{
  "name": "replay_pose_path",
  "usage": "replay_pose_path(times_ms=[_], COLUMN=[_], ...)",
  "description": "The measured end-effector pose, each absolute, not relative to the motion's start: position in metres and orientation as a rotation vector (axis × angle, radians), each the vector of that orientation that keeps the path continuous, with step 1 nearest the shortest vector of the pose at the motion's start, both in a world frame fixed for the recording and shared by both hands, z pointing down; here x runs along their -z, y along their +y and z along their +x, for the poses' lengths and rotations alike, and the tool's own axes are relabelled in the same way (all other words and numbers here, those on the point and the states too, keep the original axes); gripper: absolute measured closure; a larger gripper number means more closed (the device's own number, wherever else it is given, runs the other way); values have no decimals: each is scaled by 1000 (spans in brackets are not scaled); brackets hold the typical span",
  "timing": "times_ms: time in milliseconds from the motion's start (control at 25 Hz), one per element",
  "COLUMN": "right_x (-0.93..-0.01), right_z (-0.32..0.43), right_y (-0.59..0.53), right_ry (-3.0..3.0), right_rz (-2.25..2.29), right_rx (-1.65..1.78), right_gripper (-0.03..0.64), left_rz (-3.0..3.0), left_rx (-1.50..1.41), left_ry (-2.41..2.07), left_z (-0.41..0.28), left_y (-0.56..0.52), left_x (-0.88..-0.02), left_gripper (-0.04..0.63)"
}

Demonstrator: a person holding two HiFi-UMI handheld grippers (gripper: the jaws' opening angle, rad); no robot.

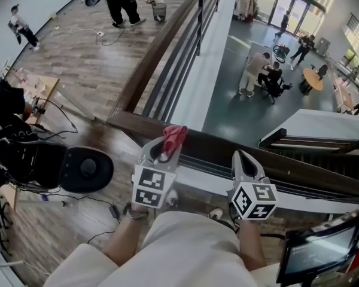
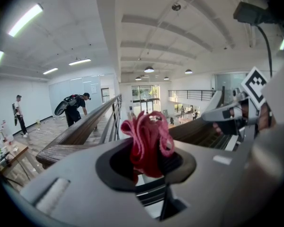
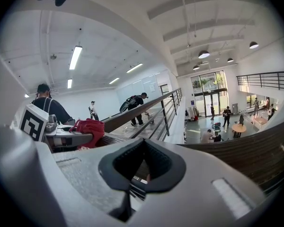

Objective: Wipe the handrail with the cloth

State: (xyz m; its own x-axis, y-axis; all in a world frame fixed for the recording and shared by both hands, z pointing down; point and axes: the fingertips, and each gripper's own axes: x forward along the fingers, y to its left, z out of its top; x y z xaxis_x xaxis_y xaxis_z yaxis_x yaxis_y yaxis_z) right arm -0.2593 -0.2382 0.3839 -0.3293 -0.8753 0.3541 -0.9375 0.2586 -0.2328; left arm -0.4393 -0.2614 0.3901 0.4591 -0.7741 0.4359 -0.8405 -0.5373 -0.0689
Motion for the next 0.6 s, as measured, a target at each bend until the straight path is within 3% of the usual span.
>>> replay_pose_path(times_ms=[600], right_x=[-385], right_z=[-242], right_y=[-232], right_ry=[-2388], right_rz=[1732], right_rx=[-623], right_gripper=[614], left_rz=[2560], left_rx=[-711], left_ry=[-1457], left_z=[-419], left_y=[-256], left_x=[-391], left_gripper=[477])
